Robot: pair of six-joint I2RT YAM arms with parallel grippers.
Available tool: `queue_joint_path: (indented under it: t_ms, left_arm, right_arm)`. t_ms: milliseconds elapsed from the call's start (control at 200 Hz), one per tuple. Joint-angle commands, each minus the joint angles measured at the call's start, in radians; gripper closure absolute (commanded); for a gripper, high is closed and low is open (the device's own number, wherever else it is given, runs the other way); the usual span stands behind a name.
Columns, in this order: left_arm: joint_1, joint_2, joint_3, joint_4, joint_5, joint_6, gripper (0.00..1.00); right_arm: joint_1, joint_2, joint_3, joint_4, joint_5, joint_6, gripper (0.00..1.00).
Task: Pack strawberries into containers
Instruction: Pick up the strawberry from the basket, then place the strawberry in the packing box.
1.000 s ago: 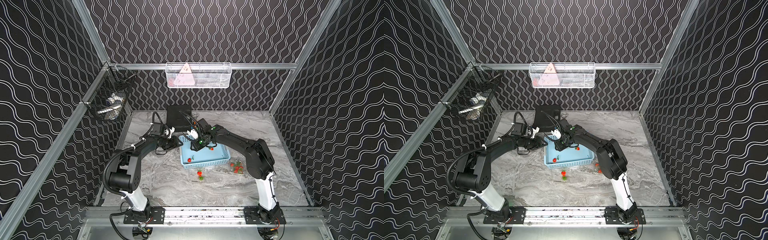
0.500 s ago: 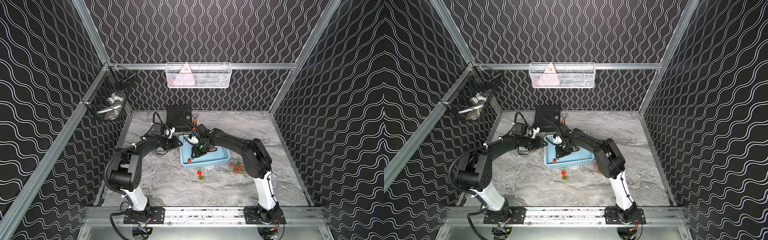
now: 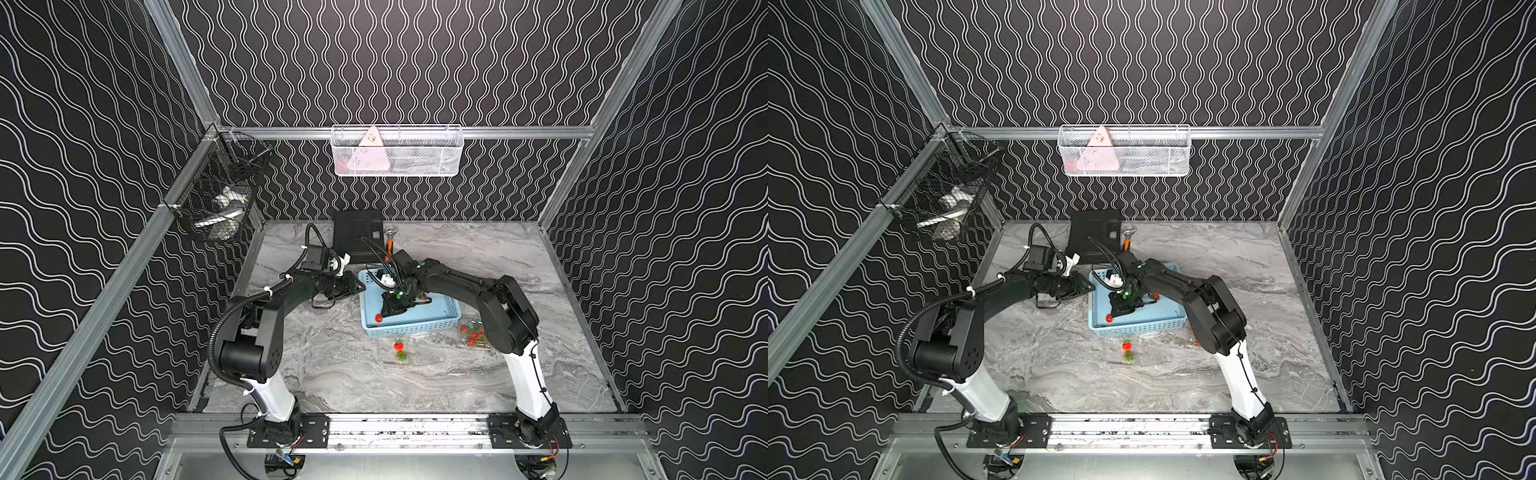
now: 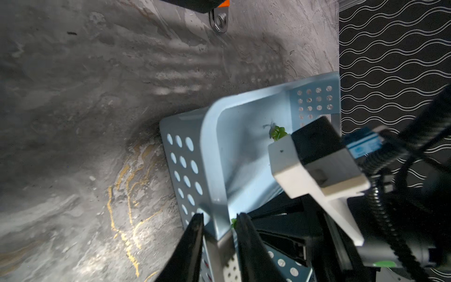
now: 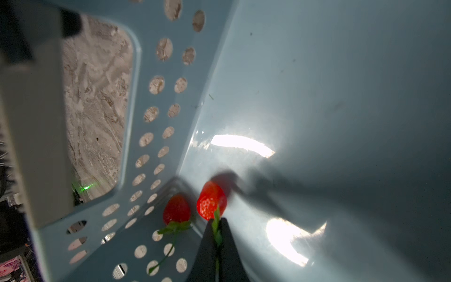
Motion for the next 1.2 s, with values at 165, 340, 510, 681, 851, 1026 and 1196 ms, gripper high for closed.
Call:
queue_joint_path:
  t_ms: [165,340,510,681,851,1026,1196]
  left_arm:
    - [0.000,-0.003,-0.003,0.021,0.020,0.018,0.71]
    - [0.004,-0.003,-0.004,0.020,0.019,0.022,0.71]
    - [0.006,0.003,-0.002,0.027,0.024,0.016,0.71]
    - [0.006,-0.001,-0.004,0.030,0.023,0.015,0.71]
    - [0.008,0.000,-0.007,0.039,0.028,0.012,0.71]
    - [0.009,-0.005,-0.008,0.044,0.033,0.009,0.71]
    - [0.010,-0.006,-0.008,0.038,0.029,0.013,0.71]
  right_arm:
    - [-0.033,-0.053,0.046,0.042,0.020,-0.007,1.00]
    - [-0.046,-0.067,0.068,0.027,0.023,-0.030,1.00]
    - [-0.042,-0.186,0.040,-0.028,0.035,-0.066,1.00]
    - [0.008,-0.389,-0.111,-0.067,0.045,-0.062,1.00]
    - [0.130,-0.556,-0.282,-0.151,0.091,-0.015,1.00]
    - [0.157,-0.618,-0.457,-0.138,0.107,0.050,1.00]
    - [0.166,-0.548,-0.475,-0.095,0.115,0.051,1.00]
